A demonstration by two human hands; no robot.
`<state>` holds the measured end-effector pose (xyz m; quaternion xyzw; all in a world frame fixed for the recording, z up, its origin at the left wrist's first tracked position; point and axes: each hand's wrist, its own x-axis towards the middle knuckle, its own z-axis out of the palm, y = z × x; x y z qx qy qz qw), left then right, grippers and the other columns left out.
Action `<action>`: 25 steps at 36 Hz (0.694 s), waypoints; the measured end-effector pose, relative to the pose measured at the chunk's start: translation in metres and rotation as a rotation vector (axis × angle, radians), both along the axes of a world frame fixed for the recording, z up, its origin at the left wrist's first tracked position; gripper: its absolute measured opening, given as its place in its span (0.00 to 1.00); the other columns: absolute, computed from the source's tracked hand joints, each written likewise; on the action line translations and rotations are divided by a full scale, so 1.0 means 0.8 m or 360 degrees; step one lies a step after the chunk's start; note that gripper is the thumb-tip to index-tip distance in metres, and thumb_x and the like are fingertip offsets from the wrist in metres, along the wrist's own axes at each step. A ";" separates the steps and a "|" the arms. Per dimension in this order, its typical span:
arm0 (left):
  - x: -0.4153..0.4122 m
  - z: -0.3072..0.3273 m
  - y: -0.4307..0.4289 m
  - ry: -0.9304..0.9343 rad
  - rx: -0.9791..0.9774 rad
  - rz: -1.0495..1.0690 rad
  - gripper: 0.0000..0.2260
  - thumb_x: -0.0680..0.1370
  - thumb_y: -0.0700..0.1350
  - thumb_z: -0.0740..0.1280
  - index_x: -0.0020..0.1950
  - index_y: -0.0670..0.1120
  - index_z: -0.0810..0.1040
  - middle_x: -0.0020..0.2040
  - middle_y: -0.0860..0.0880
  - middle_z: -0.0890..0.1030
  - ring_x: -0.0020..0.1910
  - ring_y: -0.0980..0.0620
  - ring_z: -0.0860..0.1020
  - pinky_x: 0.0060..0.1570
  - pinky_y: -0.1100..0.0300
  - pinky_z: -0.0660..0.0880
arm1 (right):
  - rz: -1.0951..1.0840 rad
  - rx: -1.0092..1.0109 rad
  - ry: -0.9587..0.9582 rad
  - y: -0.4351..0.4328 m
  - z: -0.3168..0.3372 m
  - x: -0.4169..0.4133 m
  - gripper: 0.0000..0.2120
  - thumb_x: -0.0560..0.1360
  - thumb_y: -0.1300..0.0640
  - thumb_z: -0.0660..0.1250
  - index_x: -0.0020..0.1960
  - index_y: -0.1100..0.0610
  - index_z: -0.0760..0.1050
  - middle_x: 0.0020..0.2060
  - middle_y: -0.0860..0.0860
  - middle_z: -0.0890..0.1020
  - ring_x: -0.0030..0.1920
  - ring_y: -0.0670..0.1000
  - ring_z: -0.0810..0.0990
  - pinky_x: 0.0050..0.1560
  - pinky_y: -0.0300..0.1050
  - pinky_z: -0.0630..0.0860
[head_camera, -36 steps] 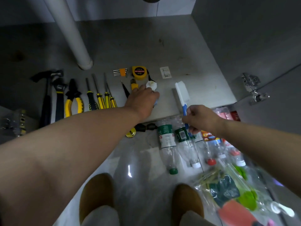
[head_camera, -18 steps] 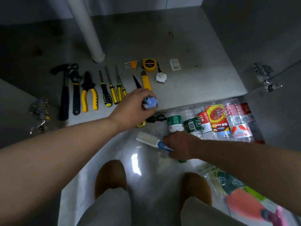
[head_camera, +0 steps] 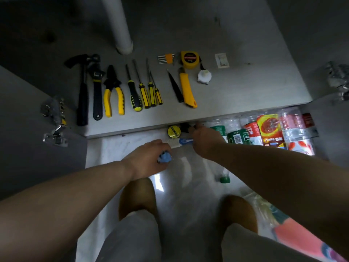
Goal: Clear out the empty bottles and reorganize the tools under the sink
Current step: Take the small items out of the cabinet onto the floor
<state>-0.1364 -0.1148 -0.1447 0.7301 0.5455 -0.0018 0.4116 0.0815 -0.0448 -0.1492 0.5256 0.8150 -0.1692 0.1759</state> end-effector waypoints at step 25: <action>-0.024 -0.019 0.006 0.0064 -0.0072 0.0403 0.10 0.75 0.46 0.74 0.55 0.50 0.81 0.53 0.49 0.79 0.52 0.49 0.78 0.53 0.58 0.75 | -0.0452 0.0553 0.0539 0.137 0.075 0.025 0.07 0.79 0.58 0.66 0.56 0.58 0.77 0.54 0.61 0.79 0.52 0.64 0.78 0.49 0.51 0.76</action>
